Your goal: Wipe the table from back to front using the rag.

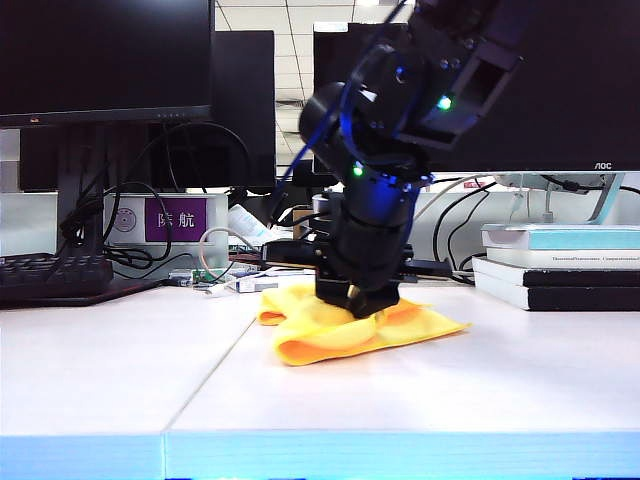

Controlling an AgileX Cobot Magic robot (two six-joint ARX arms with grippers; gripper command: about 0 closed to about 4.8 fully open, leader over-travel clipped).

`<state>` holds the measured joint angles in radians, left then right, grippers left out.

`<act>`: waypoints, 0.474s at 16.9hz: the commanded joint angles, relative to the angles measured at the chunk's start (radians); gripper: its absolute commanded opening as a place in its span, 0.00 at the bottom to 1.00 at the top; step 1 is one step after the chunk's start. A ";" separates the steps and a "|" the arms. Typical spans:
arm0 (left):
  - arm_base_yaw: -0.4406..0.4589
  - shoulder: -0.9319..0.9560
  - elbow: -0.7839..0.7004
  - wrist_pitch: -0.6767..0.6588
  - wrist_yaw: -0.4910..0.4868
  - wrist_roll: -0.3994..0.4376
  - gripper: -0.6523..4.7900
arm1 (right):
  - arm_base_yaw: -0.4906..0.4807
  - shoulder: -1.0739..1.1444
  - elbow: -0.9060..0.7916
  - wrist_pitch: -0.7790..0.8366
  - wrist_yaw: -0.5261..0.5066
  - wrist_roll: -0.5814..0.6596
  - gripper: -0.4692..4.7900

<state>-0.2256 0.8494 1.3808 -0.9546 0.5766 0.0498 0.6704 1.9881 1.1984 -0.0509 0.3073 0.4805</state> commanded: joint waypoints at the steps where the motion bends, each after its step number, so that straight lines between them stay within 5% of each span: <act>1: 0.002 -0.001 0.002 0.011 0.007 0.002 0.11 | -0.021 0.037 -0.012 -0.024 0.005 -0.018 0.09; 8: 0.002 -0.001 0.002 0.010 0.007 0.002 0.11 | -0.042 0.103 0.090 -0.012 0.006 -0.071 0.09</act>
<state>-0.2256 0.8494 1.3808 -0.9546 0.5766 0.0494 0.6338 2.0655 1.2884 -0.0082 0.3195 0.4282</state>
